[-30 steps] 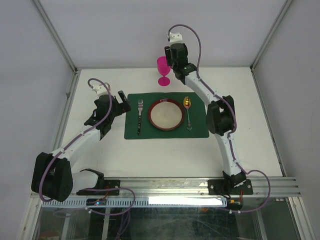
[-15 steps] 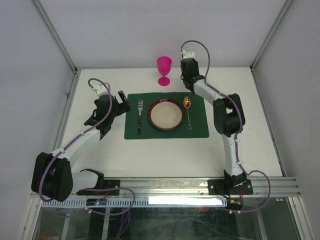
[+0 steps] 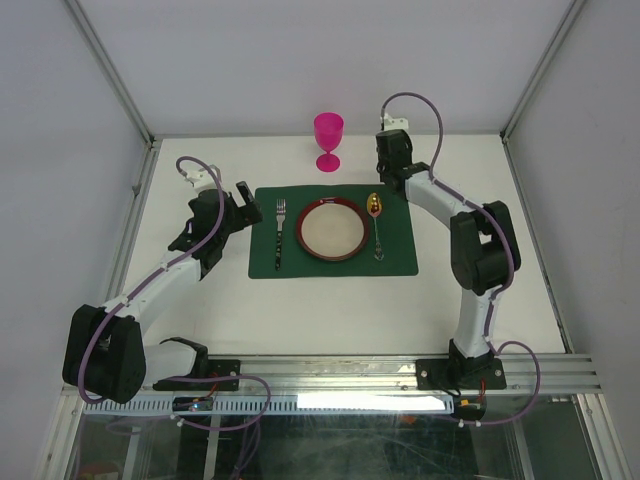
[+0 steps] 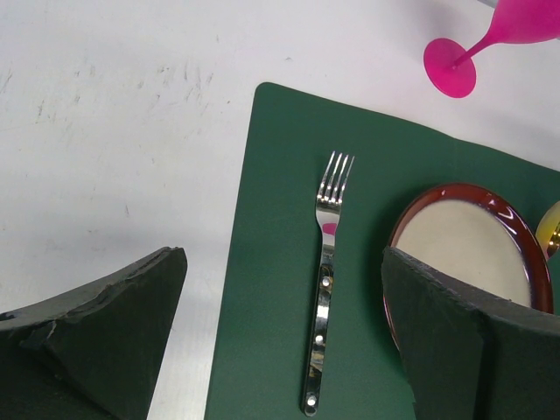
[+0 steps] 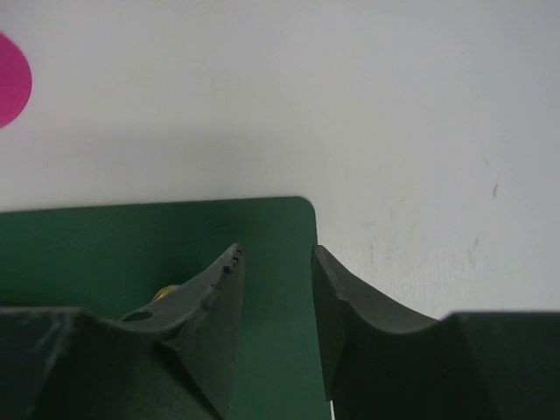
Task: Set the dinner table for one person
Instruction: Adjust the spoon at the center of the board.
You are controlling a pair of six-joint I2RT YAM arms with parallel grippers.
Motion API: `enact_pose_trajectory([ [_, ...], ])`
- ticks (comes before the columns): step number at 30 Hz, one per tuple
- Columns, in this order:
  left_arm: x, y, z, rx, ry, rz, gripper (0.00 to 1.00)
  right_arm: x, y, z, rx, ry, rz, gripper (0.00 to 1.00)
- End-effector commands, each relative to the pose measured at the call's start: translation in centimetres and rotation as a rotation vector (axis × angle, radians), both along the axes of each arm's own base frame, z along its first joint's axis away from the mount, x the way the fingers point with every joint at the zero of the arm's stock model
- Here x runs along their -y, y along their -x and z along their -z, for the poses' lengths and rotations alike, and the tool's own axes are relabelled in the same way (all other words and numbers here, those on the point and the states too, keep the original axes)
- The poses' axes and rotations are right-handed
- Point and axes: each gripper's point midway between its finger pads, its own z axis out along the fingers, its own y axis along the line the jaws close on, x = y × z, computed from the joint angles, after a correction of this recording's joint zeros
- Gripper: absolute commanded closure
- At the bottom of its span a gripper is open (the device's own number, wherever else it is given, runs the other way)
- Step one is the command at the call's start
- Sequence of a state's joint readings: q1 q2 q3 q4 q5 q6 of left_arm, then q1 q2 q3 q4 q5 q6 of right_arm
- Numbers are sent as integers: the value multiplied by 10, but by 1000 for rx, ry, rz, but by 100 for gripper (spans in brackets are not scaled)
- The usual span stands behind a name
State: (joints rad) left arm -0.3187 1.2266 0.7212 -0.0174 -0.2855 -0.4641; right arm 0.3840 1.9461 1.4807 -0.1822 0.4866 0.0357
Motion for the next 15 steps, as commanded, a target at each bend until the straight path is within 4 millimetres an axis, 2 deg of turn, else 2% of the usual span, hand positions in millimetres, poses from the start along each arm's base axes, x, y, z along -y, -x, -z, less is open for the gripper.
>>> enact_pose_trajectory([
  [1, -1, -4, -18, 61, 34, -7, 1, -14, 15, 1, -54, -70, -39, 61],
  [7, -1, -2, -15, 58, 38, -10, 1, -31, 30, 18, -161, -109, -122, 60],
  [11, 1, -3, -14, 53, 49, -1, 1, -41, 31, 23, -183, -140, -157, 60],
  [15, 1, -1, -11, 47, 52, -3, 1, -55, 33, 39, -234, -164, -196, 60],
])
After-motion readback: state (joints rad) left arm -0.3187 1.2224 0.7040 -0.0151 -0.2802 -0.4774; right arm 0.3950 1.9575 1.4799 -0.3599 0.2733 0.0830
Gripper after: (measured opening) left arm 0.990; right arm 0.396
